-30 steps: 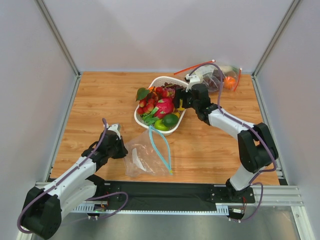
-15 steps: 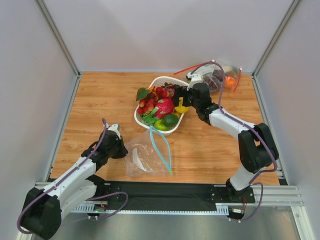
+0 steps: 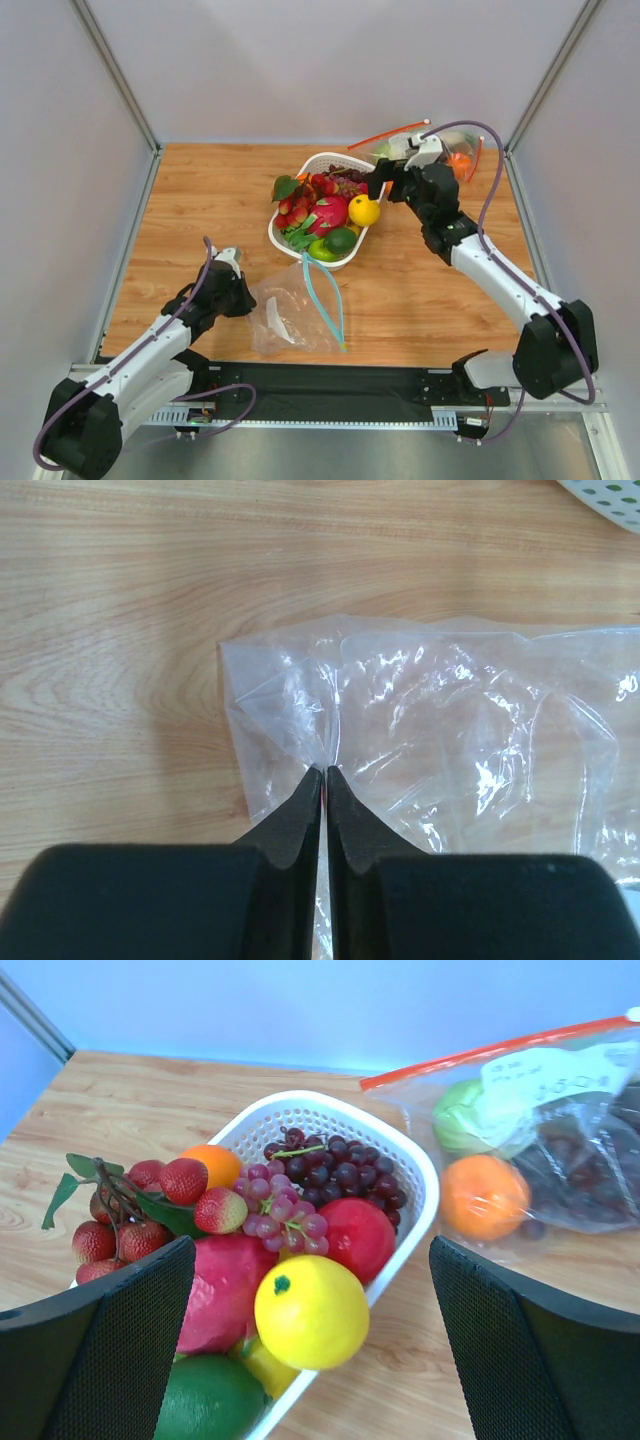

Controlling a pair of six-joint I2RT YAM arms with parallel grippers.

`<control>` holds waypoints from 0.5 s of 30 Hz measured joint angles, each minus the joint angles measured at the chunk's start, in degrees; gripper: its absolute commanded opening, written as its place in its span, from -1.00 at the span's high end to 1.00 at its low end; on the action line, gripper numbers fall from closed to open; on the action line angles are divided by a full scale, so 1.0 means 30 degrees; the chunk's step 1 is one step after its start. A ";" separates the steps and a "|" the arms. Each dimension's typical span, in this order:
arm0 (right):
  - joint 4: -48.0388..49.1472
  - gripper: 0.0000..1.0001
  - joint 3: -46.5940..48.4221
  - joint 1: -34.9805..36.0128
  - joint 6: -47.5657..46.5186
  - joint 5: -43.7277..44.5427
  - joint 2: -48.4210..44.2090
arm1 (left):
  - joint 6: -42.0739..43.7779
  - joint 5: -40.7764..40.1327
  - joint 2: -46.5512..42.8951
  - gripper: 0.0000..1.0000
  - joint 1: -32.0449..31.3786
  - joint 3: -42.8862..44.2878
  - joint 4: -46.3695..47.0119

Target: Open the zip-top bag and remove the fake food

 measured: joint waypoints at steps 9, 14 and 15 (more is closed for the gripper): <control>-0.3468 -1.00 -0.3351 -0.0699 0.0058 0.2106 -0.5552 | -0.0233 -0.0124 -0.2069 -0.54 0.0015 0.1239 -0.1872; -0.6550 -1.00 -0.5333 -0.0874 0.0481 0.3592 -0.8969 | -0.0328 -0.0597 -0.3767 -0.62 0.0015 0.2980 -0.3949; -0.7176 -1.00 -0.5581 -0.0874 0.0576 0.3934 -0.9697 | -0.0313 -0.0896 -0.4131 -0.64 0.0015 0.3541 -0.4561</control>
